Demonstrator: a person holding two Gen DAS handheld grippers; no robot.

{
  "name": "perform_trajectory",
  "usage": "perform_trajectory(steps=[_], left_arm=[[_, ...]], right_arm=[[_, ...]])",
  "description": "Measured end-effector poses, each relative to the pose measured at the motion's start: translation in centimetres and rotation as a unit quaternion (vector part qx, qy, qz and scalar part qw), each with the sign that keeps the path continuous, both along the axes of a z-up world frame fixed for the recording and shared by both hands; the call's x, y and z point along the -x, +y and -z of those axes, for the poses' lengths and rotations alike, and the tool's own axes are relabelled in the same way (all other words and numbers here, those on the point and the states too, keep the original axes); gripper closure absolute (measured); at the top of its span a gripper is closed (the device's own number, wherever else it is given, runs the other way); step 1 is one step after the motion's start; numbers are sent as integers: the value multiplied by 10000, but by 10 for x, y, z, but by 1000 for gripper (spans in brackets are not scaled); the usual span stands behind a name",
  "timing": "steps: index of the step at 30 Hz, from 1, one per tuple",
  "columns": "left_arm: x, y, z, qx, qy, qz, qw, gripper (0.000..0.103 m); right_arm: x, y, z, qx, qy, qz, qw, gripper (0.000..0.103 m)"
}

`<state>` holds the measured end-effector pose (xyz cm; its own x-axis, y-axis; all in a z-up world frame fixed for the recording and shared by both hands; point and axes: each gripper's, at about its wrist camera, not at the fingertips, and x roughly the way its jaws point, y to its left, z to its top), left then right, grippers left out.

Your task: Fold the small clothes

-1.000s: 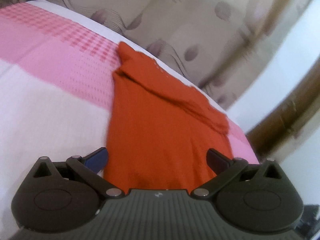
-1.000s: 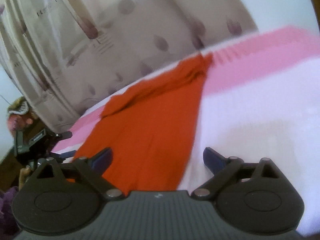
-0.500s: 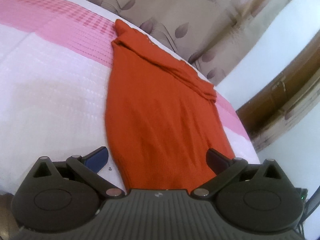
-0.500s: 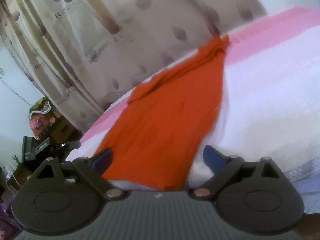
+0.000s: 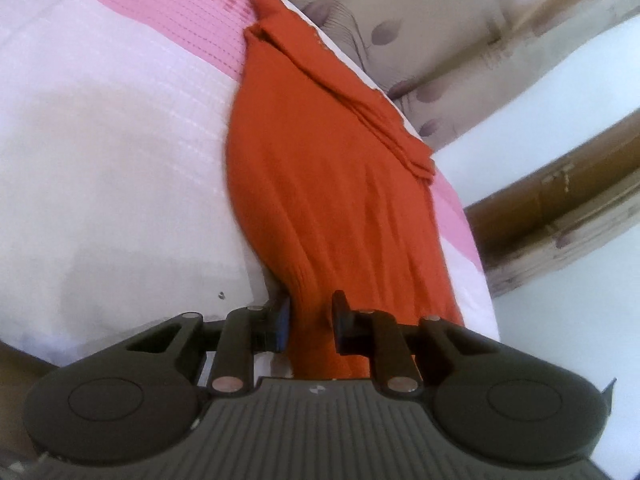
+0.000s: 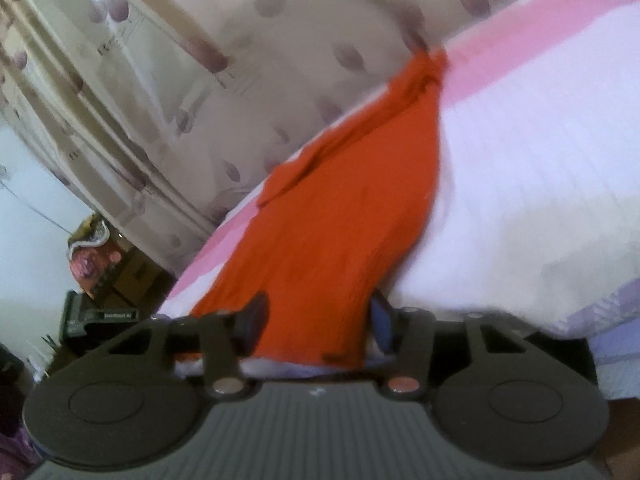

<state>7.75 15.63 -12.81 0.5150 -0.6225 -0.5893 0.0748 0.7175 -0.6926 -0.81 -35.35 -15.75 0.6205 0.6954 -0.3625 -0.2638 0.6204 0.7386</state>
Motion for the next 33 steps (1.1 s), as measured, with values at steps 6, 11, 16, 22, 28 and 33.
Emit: perform_trajectory(steps=[6, 11, 16, 22, 28, 33], left_arm=[[-2, 11, 1, 547, 49, 2, 9985, 31], [-1, -6, -8, 379, -158, 119, 9991, 12], [-1, -24, -7, -121, -241, 227, 9994, 98], [7, -27, -2, -292, -442, 84, 9986, 94], [19, -28, -27, -351, -1141, 103, 9928, 94], [21, -33, -39, -334, -1397, 103, 9896, 94]], right_arm=[[-3, -5, 3, -337, 105, -95, 9993, 41], [-4, 5, -2, -215, -3, -146, 9997, 29], [-7, 11, -6, -18, -22, -121, 9999, 30], [-9, 24, -8, 523, 59, -204, 9984, 76], [-5, 27, -20, 125, -94, -318, 9994, 83], [-9, 35, -33, -116, -283, -377, 9988, 84]])
